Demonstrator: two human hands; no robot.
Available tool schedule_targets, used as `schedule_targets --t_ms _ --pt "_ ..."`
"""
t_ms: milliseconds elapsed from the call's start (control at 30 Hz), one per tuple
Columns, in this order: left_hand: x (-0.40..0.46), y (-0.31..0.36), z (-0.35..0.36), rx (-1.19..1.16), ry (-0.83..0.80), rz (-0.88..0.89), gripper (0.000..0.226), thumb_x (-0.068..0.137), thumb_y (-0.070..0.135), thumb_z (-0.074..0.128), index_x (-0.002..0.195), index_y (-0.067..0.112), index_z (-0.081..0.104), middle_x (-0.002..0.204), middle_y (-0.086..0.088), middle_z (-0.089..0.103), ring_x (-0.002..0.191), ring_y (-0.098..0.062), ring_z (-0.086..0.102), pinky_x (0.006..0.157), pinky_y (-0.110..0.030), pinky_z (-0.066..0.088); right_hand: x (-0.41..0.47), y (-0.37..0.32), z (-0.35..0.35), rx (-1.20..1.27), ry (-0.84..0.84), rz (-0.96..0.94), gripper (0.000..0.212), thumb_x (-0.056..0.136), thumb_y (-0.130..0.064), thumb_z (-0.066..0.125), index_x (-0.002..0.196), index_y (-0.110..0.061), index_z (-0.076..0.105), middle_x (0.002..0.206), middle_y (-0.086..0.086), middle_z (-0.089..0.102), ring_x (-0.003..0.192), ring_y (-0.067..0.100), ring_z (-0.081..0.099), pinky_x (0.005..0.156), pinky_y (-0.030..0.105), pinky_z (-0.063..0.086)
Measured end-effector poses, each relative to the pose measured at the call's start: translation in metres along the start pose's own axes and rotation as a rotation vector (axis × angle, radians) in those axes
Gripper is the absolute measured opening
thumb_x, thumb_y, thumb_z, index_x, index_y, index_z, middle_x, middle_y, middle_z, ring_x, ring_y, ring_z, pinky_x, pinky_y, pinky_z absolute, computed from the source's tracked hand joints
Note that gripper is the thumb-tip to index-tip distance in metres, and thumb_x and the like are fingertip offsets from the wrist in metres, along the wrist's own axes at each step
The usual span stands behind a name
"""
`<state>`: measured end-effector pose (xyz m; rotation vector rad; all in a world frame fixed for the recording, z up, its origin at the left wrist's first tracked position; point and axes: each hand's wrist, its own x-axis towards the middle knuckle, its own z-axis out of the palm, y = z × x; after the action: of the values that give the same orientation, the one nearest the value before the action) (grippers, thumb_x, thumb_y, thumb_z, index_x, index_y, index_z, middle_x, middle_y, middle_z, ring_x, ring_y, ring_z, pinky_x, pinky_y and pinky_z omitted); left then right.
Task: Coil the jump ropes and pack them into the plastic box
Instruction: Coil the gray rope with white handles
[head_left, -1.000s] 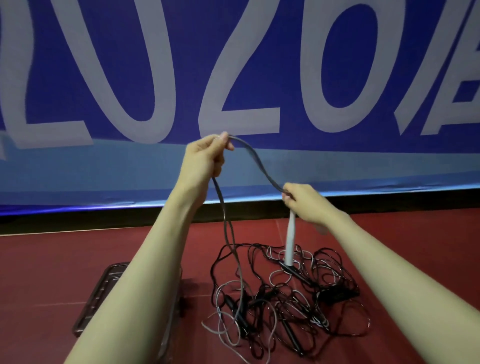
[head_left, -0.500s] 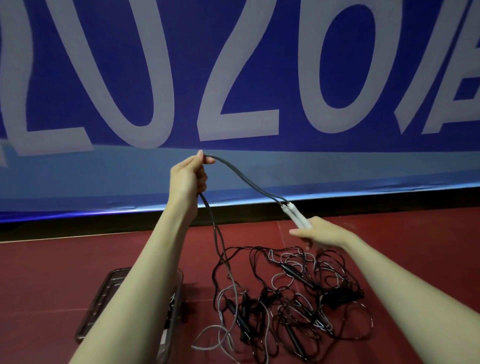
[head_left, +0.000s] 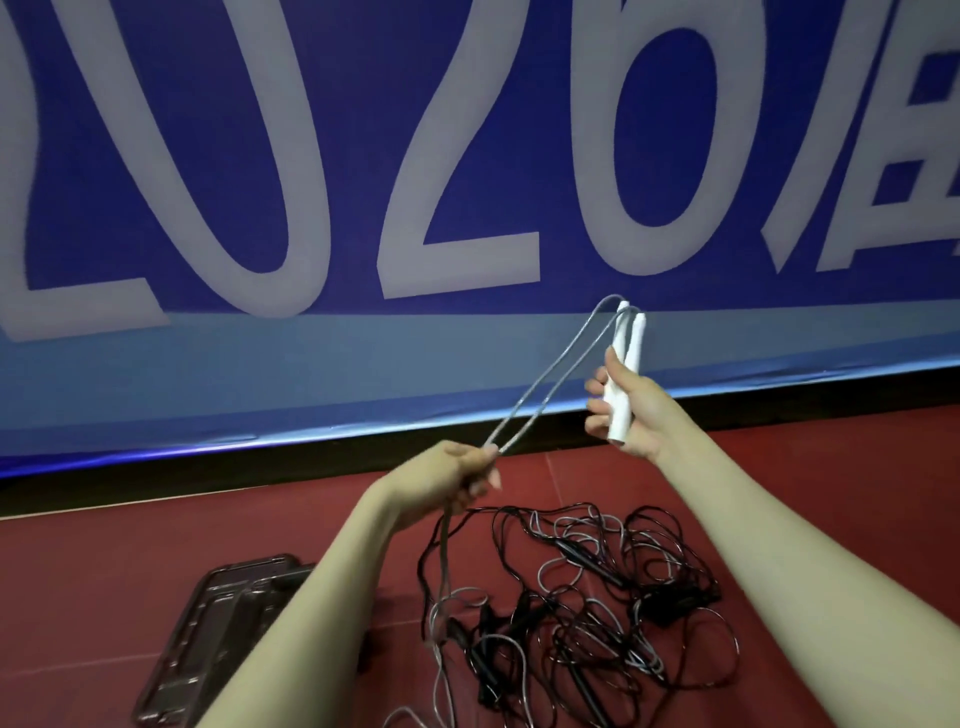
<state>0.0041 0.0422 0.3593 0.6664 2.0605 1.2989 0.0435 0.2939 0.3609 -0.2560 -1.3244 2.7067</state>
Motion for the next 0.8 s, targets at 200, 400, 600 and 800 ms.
schedule_targets --t_ms 200,400,600,800 --pt "0.011 0.005 0.041 0.047 -0.231 -0.044 0.045 0.102 0.044 0.036 0.076 0.016 0.06 0.056 0.007 0.04 0.046 -0.005 0.033 0.045 -0.017 0.028 -0.001 -0.002 0.022 0.132 0.071 -0.055 0.03 0.089 -0.045 0.058 0.097 -0.017 0.052 0.084 0.004 0.07 0.079 0.021 0.071 0.082 0.053 0.053" --pt "0.01 0.013 0.037 0.112 -0.194 0.001 0.048 0.101 0.046 0.039 0.075 0.015 0.064 0.057 0.006 0.034 0.048 -0.007 0.028 0.046 -0.019 0.026 -0.002 -0.009 0.024 0.287 0.089 -0.048 0.029 0.092 -0.022 0.063 0.077 -0.019 0.039 0.052 -0.006 0.034 0.036 0.006 0.032 0.04 0.019 0.039" --pt "-0.004 0.026 0.008 0.284 0.087 0.121 0.029 0.089 0.041 0.064 0.071 0.019 0.064 0.059 0.005 0.038 0.051 -0.008 0.031 0.05 -0.02 0.026 -0.003 -0.011 0.022 -0.14 0.047 -0.01 0.032 0.098 -0.014 0.048 0.069 -0.018 0.035 0.043 -0.006 0.027 0.033 0.008 0.027 0.039 0.02 0.036" --pt "-0.015 0.048 -0.02 0.632 0.658 0.379 0.02 0.088 0.028 0.065 0.079 0.021 0.049 0.063 0.007 0.051 0.061 -0.019 0.046 0.057 -0.032 0.035 -0.017 -0.008 0.037 -0.642 -0.155 0.061 0.016 0.094 -0.008 0.057 0.079 -0.006 0.052 0.066 0.008 0.052 0.071 0.019 0.064 0.063 0.037 0.057"
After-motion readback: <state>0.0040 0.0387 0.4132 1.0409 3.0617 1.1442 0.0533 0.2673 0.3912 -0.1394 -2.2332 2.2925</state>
